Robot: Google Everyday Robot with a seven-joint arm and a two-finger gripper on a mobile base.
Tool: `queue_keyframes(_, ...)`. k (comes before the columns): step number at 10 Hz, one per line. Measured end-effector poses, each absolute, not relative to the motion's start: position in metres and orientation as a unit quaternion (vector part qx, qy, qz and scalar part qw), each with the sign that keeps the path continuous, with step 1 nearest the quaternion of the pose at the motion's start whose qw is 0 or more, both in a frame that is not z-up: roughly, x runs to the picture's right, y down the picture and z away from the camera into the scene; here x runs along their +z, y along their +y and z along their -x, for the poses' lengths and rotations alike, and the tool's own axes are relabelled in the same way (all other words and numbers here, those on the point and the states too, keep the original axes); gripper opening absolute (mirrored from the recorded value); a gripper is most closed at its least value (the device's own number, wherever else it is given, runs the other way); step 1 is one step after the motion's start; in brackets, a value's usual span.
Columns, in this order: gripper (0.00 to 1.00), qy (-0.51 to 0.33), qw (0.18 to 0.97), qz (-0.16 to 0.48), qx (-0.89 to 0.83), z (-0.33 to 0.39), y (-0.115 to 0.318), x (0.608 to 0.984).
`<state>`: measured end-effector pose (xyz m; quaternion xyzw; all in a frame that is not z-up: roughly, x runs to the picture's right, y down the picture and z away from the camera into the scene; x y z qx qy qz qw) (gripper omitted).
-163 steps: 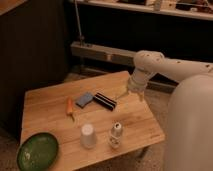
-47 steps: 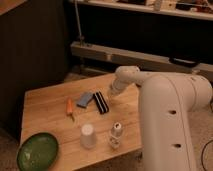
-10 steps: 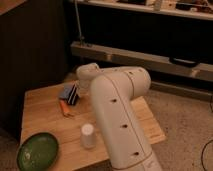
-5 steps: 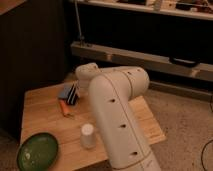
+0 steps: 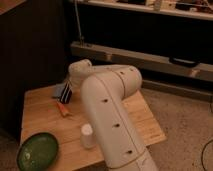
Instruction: Push the eraser across the table
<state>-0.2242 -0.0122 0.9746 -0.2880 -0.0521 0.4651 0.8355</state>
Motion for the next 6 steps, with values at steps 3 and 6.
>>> queue_keyframes(3, 0.06, -0.049, 0.842, 0.289, 0.454, 0.2369, -0.0053, 0.9778)
queue_keyframes(6, 0.06, -0.042, 0.839, 0.292, 0.457, 0.2349, -0.0022, 0.9829)
